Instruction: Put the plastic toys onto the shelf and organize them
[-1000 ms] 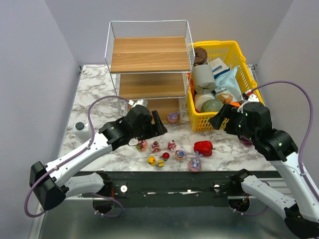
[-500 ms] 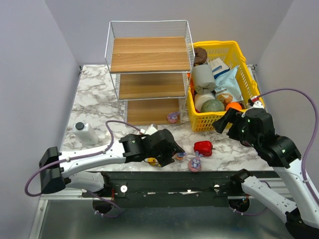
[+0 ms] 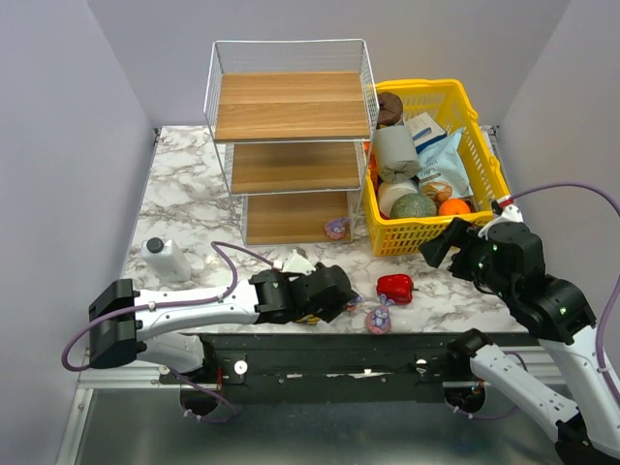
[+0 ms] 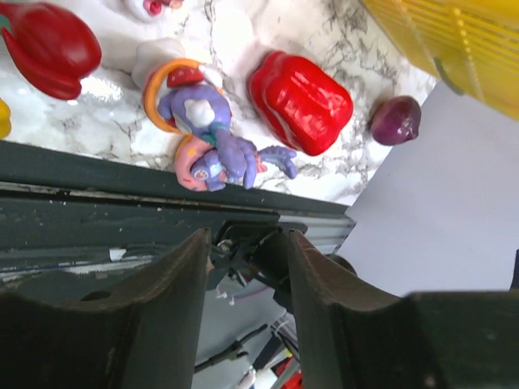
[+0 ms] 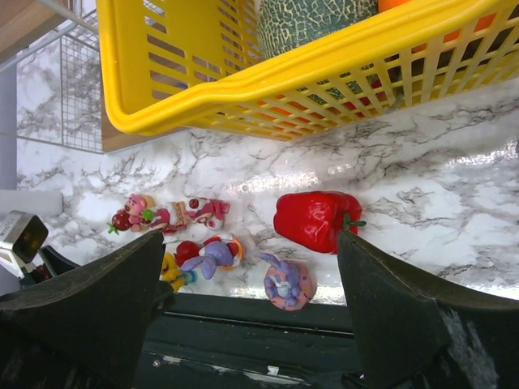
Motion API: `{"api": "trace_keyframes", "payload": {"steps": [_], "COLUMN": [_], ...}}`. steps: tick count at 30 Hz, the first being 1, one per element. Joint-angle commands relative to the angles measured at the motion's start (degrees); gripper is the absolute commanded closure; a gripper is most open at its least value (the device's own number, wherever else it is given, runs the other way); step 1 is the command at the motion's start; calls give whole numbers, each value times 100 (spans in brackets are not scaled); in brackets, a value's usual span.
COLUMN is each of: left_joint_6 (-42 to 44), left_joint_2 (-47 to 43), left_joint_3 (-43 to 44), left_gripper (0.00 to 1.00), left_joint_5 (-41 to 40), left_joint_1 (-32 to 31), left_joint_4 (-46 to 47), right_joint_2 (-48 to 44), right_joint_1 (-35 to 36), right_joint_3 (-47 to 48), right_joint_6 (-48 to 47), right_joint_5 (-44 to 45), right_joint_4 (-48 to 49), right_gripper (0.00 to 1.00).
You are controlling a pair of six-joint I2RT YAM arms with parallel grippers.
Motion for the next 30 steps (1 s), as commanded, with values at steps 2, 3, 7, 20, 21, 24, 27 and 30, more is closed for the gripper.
{"api": "trace_keyframes", "payload": {"steps": [2, 3, 7, 20, 21, 24, 27, 30], "left_joint_6": [-1825, -1843, -1905, -1702, -1729, -1799, -1799, -1799], "left_joint_2": [-82, -83, 14, 479, 480, 489, 480, 506], "left_joint_3": [-258, -258, -311, -161, -179, -249, -241, -197], "left_gripper": [52, 52, 53, 55, 56, 59, 63, 66], "left_joint_5": [-635, -678, -670, -582, -582, -573, -582, -600], "left_joint_1": [-40, -32, -32, 153, 162, 170, 179, 179], "left_joint_4": [-51, -60, 63, 423, 502, 529, 503, 476], "right_joint_2": [-186, -212, -256, -388, -406, -414, -432, -423], "right_joint_1": [36, 27, 27, 27, 27, 27, 27, 27], "right_joint_3": [-118, -127, -171, -294, -294, -285, -294, -312], "right_joint_6": [-128, -136, -137, -207, -224, -268, -295, -321], "right_joint_5": [159, 176, 194, 141, 150, 167, 176, 185], "right_joint_4": [-84, -84, -84, -110, -119, -119, -119, -119], "right_gripper": [6, 6, 6, 6, 6, 6, 6, 6]}}
